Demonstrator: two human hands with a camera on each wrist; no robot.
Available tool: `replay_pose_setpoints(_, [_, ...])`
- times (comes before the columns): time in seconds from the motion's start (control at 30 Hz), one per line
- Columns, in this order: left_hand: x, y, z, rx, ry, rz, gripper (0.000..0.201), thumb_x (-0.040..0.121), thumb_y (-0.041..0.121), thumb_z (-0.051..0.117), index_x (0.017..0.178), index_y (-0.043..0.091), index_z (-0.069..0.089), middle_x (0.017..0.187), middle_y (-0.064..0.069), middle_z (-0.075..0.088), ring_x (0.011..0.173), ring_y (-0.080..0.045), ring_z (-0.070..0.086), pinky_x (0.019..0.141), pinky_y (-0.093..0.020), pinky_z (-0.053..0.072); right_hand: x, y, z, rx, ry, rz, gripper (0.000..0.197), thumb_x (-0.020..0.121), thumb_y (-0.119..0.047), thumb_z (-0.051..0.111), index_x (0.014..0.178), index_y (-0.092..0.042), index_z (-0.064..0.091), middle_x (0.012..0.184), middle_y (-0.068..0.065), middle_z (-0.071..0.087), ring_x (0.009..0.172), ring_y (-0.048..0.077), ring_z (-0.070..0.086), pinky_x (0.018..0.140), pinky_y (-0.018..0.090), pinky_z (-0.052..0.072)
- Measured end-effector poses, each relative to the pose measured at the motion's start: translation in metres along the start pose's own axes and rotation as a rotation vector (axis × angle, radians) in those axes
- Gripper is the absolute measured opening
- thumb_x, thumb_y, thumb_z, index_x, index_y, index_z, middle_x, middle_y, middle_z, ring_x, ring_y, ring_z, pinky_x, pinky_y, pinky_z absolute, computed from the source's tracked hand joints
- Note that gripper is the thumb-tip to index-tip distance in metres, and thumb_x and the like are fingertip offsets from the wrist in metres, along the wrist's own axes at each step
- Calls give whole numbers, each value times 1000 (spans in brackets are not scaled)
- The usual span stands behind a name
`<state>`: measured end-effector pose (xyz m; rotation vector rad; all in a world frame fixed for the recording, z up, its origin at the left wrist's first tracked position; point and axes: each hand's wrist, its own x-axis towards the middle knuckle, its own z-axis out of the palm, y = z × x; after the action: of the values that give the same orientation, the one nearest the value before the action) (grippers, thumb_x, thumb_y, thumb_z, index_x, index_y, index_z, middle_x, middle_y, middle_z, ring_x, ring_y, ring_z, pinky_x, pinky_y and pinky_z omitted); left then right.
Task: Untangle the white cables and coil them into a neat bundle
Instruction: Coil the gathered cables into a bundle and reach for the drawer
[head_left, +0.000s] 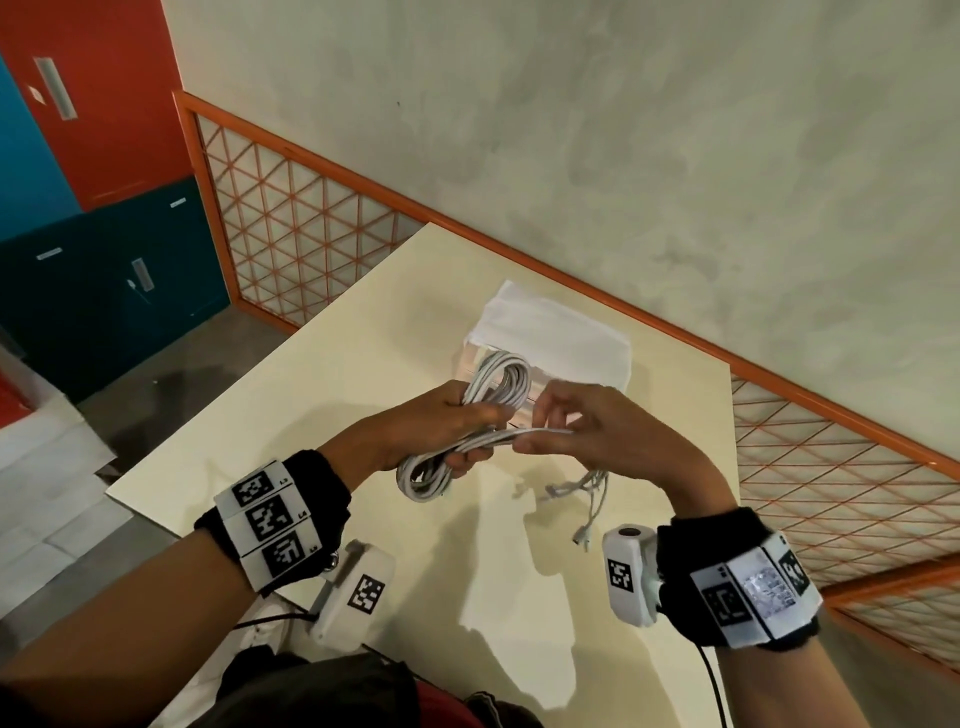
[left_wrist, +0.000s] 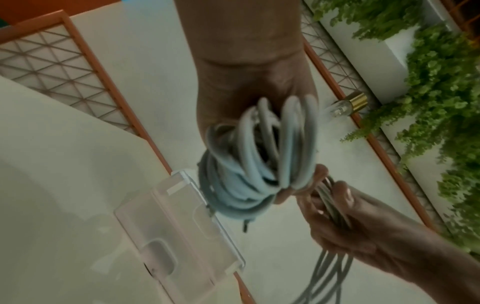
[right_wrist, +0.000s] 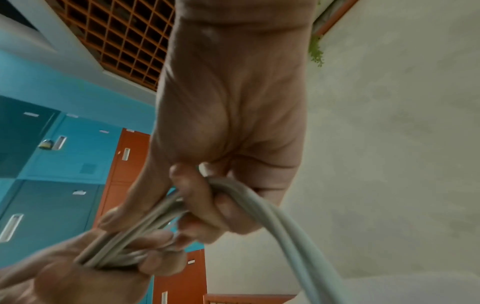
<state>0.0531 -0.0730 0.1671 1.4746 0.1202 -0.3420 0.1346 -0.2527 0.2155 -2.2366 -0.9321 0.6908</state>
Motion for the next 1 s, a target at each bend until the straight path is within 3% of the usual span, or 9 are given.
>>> replay_pose_setpoints(0.17, [-1, -3, -1, -37, -13, -22, 30, 96, 23, 49, 68, 12, 48, 49, -3, 41, 33, -9, 29, 38, -17, 30, -4, 4, -1, 1, -162, 2, 50, 84, -56, 48, 68, -10, 59, 53, 3, 42, 51, 14, 39, 54, 22, 36])
replay_pose_setpoints(0.27, [1, -6, -1, -81, 4, -38, 33, 96, 24, 49, 65, 14, 49, 48, -3, 43, 33, -10, 29, 39, -17, 29, -3, 7, 1, 0, -80, -9, 53, 88, -55, 44, 60, -11, 51, 55, 1, 42, 53, 13, 42, 60, 25, 39])
replay_pose_setpoints(0.4, [3, -12, 3, -14, -19, -57, 34, 98, 24, 46, 66, 12, 46, 47, -3, 44, 32, -10, 30, 38, -17, 32, -2, 1, 6, -48, 137, -39, 52, 95, -39, 49, 52, -10, 49, 42, -6, 37, 43, 7, 31, 52, 22, 30])
replay_pose_setpoints(0.57, [6, -17, 16, 70, -24, -85, 24, 95, 8, 33, 79, 6, 50, 42, 0, 45, 32, -10, 33, 41, -20, 34, 5, -15, 14, -78, 386, -154, 47, 91, -19, 56, 47, -6, 46, 39, -3, 35, 41, 7, 30, 49, 19, 28])
replay_pose_setpoints(0.63, [5, -14, 21, 26, -36, -99, 26, 98, 21, 36, 81, 6, 50, 43, 0, 46, 32, -10, 32, 44, -21, 33, 9, -15, 14, -49, 469, -145, 44, 87, -14, 59, 47, -6, 43, 45, -3, 27, 45, 7, 25, 48, 19, 24])
replay_pose_setpoints(0.73, [3, -12, 21, -139, -72, -113, 68, 79, 76, 31, 85, 10, 49, 49, -3, 48, 34, -11, 32, 43, -19, 35, 14, -10, 10, 44, 520, -67, 37, 83, -15, 63, 49, -9, 48, 44, -6, 29, 45, 7, 27, 48, 19, 25])
replay_pose_setpoints(0.83, [3, -12, 18, -207, -89, -136, 86, 63, 88, 21, 87, 10, 49, 48, -6, 49, 34, -13, 33, 42, -19, 35, 15, -10, 10, 98, 510, -43, 19, 83, -14, 64, 69, -8, 51, 36, -8, 37, 39, 7, 29, 45, 16, 26])
replay_pose_setpoints(0.9, [3, -13, 20, -82, -34, -132, 81, 77, 81, 22, 82, 6, 51, 48, -7, 50, 35, -16, 36, 44, -20, 37, 17, -14, 13, 111, 498, -57, 17, 84, -13, 62, 85, -12, 45, 35, -10, 46, 34, 7, 34, 40, 12, 27])
replay_pose_setpoints(1.0, [4, -15, 22, 123, -32, -30, 60, 100, 43, 25, 71, -2, 52, 45, -6, 48, 34, -16, 39, 48, -26, 36, 20, -22, 19, 82, 490, -95, 25, 82, -11, 60, 94, -15, 39, 46, 1, 54, 36, 8, 34, 39, 14, 28])
